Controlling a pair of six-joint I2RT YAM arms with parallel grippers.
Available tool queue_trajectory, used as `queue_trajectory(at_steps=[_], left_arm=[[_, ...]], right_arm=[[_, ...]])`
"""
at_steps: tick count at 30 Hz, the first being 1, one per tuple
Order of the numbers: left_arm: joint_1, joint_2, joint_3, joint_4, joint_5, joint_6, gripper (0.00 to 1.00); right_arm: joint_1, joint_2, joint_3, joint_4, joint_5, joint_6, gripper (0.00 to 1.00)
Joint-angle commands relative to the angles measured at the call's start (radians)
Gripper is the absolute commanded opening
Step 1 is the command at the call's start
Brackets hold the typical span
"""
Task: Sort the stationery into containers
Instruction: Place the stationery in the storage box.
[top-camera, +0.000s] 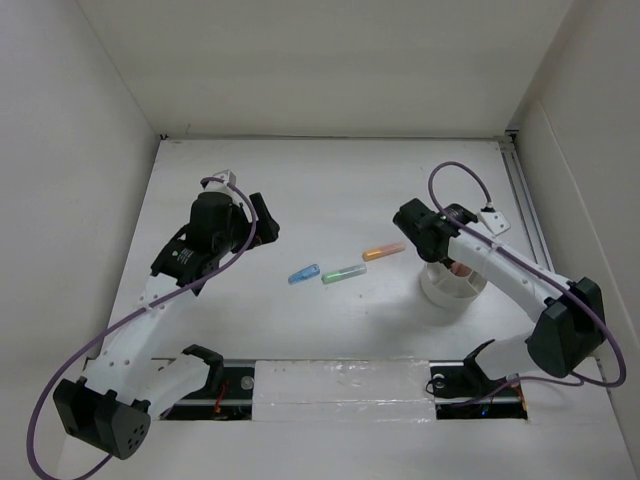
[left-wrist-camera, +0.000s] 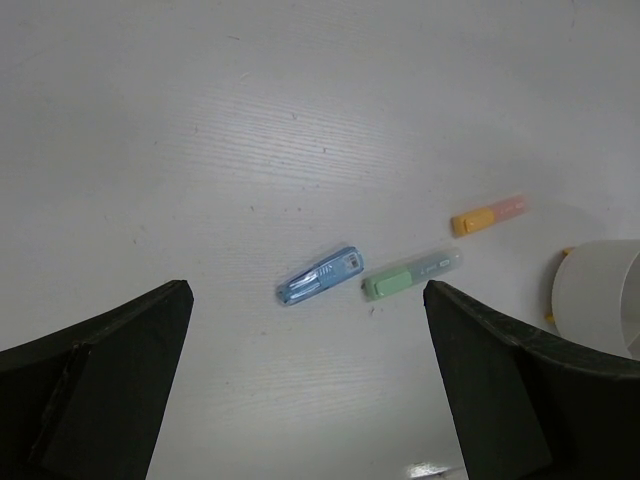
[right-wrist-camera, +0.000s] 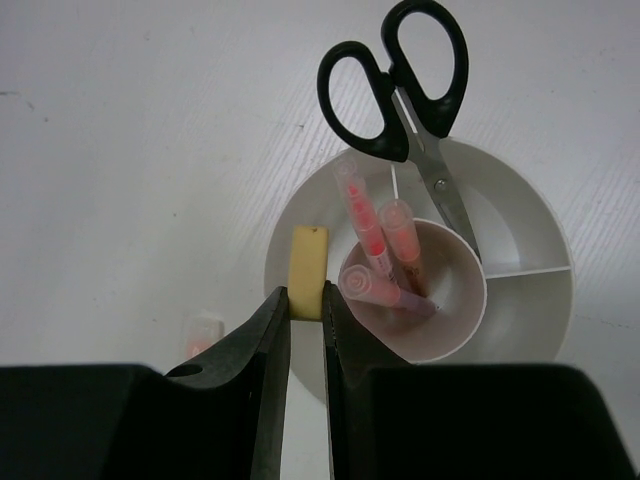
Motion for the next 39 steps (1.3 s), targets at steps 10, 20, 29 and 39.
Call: queue_trajectory(at_steps=[10,20,29,39], left_arm=[[0.001,-0.021,-0.008,0.032,0.02,0.026,1.0],[0.001,-0.021,-0.008,0.032,0.02,0.026,1.0],[0.001,-0.021,-0.017,0.041,0.039,0.026,1.0],[0.001,-0.03,-0.017,0.041,0.027,0.026,1.0]], right_arm=[[-0.049,0.004,-0.003,0.17,0.035,-0.152,0.0],[-0.081,0.096,0.026,0.103,0.005,-0.085,0.0],[-0.081,0.11,-0.003,0.073,-0.014,-0.038,0.0],[-0.081,0.119,-0.003,0.064,-0.014,-0.029,0.01]])
